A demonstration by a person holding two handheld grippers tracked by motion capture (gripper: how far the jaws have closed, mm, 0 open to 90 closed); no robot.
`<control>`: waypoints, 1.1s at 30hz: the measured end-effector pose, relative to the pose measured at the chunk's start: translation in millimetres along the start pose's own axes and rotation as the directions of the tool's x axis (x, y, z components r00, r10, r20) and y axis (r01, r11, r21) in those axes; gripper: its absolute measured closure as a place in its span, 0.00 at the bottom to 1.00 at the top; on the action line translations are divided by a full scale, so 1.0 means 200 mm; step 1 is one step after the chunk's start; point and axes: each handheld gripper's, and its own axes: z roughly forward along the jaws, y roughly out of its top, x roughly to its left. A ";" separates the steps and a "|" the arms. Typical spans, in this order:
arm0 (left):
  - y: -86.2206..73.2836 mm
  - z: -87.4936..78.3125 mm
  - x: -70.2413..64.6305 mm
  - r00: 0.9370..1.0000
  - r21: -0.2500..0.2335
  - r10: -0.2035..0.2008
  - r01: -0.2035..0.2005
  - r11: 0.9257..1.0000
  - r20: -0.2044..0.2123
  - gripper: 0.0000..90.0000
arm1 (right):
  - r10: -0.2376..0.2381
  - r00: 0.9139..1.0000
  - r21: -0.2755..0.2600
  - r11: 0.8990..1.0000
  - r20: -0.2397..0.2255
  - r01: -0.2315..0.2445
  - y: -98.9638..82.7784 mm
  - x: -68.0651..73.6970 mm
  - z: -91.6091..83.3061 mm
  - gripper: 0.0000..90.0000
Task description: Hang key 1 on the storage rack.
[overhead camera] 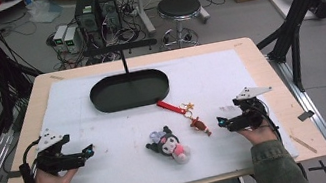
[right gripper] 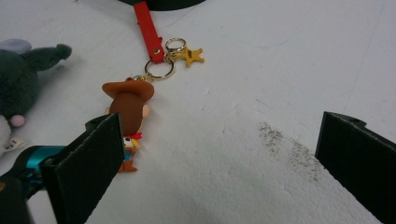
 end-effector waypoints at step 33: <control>-0.01 -0.01 0.01 1.000 -0.004 -0.009 0.009 1.000 -0.001 0.06 | -0.085 0.996 0.062 0.994 -0.022 0.086 0.22 0.07 0.10 0.01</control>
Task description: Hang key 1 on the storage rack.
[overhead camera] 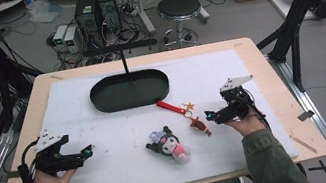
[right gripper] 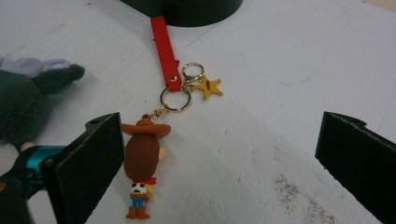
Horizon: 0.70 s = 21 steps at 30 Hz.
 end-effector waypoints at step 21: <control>0.00 0.01 0.00 1.000 0.001 -0.006 0.006 1.000 0.013 0.06 | -0.040 0.998 0.073 0.996 -0.048 0.044 0.20 0.05 0.16 0.01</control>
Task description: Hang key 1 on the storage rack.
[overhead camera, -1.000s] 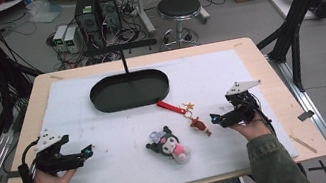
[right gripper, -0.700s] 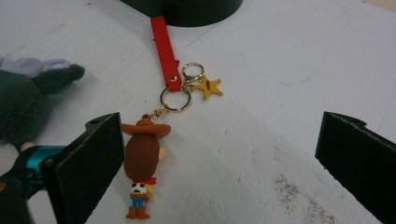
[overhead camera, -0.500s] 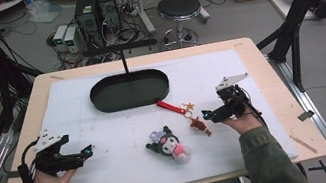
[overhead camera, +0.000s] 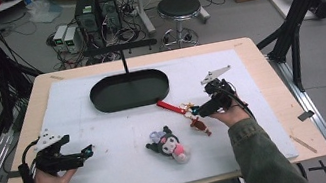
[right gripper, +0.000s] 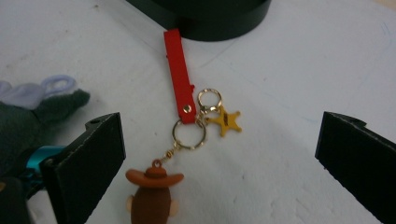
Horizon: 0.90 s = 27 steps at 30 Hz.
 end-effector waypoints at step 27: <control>0.00 0.01 0.01 1.000 0.019 -0.001 0.001 1.000 0.004 0.06 | -0.044 0.997 0.059 0.997 -0.068 0.048 0.18 0.10 0.22 0.01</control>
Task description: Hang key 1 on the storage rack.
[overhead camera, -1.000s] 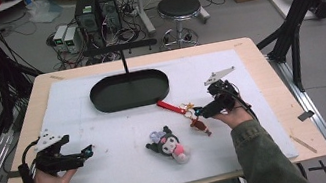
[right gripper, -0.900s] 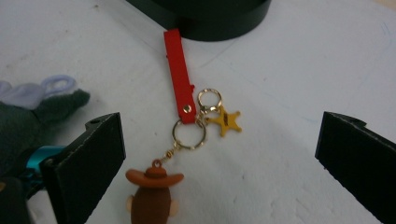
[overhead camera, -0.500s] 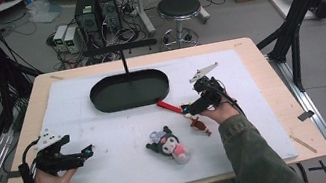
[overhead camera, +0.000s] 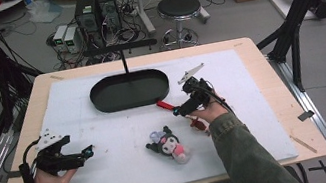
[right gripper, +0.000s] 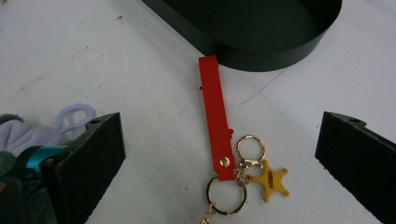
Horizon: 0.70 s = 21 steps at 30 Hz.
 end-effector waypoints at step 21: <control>0.00 0.00 0.00 1.000 -0.005 0.004 -0.004 1.000 -0.007 0.06 | -0.002 1.000 0.111 0.994 -0.018 0.004 0.12 0.00 0.23 0.01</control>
